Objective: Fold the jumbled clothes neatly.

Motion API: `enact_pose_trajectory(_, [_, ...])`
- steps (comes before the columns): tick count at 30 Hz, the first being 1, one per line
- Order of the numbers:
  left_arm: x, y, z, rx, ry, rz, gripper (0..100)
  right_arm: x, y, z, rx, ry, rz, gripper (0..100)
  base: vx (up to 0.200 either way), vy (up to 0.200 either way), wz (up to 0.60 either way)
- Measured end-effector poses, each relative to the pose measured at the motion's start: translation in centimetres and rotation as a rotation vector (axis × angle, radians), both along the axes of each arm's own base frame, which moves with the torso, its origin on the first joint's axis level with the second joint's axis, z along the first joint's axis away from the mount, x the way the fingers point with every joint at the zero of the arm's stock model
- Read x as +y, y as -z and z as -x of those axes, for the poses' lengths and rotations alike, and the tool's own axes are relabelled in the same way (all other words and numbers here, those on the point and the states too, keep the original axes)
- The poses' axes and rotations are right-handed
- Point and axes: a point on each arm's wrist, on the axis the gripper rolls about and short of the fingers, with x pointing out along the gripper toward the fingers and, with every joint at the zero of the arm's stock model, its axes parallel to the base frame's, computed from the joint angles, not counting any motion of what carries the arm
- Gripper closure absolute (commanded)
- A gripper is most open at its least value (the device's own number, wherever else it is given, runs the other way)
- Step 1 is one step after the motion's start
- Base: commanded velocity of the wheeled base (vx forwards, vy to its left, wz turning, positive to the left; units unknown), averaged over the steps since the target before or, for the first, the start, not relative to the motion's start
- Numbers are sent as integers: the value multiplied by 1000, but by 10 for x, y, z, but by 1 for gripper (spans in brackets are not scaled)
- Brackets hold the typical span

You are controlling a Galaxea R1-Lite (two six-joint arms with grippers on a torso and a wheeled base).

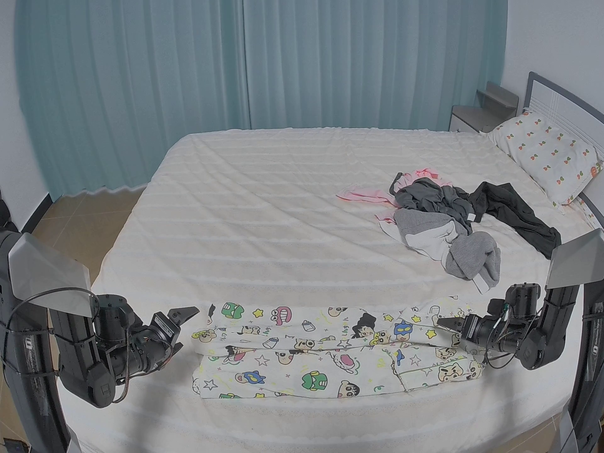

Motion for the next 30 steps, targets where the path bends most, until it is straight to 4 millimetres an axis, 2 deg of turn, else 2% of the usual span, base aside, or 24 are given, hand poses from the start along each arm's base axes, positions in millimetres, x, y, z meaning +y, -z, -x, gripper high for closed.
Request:
enact_pose_trajectory(1, [0, 0, 0, 0, 0, 0, 0, 0, 0, 0, 1, -1, 0, 100, 0, 0, 0])
enact_pose_trajectory(14, [0, 2, 0, 2, 6, -11, 0, 4, 0, 1, -2, -14, -2, 100, 0, 0, 0])
enact_pose_trajectory(24, [0, 2, 1, 5, 8, -13, 0, 14, -22, 2, -180, -47, -5, 100, 0, 0, 0])
enact_pose_trajectory(30, [0, 2, 1, 5, 8, -15, 0, 19, -19, -2, -203, -58, -6, 100, 0, 0, 0])
